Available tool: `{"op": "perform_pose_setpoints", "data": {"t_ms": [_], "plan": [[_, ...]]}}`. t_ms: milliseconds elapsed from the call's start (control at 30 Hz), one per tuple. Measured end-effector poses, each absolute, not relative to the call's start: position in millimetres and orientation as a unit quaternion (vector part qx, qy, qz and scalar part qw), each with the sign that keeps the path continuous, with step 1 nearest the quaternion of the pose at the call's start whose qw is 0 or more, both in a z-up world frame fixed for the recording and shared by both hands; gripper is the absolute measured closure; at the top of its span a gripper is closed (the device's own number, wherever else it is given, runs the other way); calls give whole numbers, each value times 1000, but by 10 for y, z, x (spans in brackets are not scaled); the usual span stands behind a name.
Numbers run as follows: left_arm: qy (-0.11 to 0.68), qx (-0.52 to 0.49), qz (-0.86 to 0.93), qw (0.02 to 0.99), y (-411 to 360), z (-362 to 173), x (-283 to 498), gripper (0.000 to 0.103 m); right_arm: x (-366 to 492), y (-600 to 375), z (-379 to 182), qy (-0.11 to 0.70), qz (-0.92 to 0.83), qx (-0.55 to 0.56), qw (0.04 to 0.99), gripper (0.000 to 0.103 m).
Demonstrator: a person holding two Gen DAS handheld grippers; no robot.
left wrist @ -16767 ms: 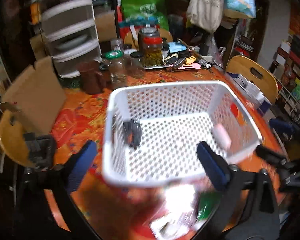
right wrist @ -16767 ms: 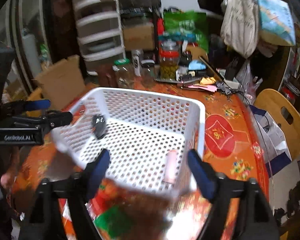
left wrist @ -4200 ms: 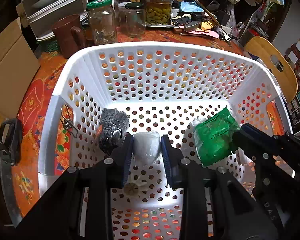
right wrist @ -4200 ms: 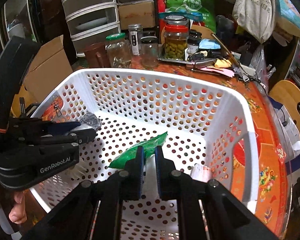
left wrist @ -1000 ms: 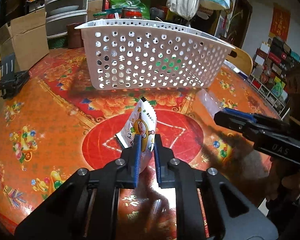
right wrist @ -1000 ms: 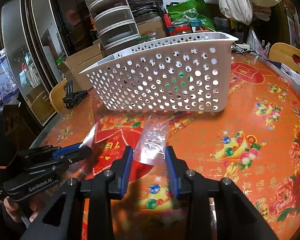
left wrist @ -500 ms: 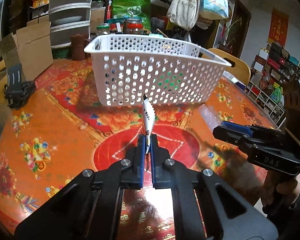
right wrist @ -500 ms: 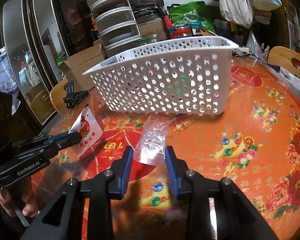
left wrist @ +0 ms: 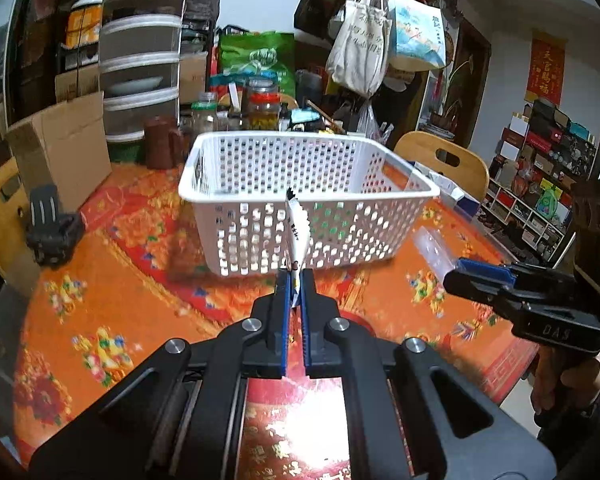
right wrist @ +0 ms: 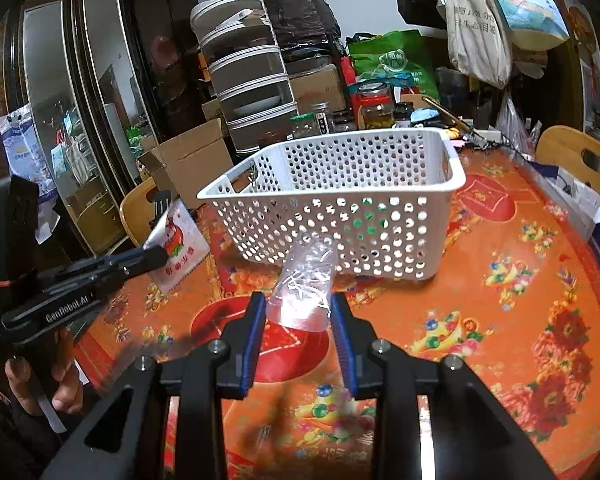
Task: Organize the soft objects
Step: 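Carry the printed packet and clear plastic bag over the basket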
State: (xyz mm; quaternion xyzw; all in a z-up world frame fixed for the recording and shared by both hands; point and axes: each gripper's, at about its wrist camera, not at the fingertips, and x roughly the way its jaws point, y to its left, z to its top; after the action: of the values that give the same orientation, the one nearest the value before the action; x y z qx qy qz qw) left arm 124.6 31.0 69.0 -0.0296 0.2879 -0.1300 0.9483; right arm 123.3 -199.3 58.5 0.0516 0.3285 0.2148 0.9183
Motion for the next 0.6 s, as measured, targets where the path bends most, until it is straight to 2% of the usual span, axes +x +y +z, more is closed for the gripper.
{"op": "perform_pose_setpoints", "data": {"t_ms": [233, 600], "plan": [[279, -21, -135, 951, 217, 1028, 1490, 99, 1327, -1988, 928, 312, 209, 33, 926, 71], [283, -1, -114, 952, 79, 1257, 2001, 99, 1805, -2088, 1224, 312, 194, 36, 929, 71]]}}
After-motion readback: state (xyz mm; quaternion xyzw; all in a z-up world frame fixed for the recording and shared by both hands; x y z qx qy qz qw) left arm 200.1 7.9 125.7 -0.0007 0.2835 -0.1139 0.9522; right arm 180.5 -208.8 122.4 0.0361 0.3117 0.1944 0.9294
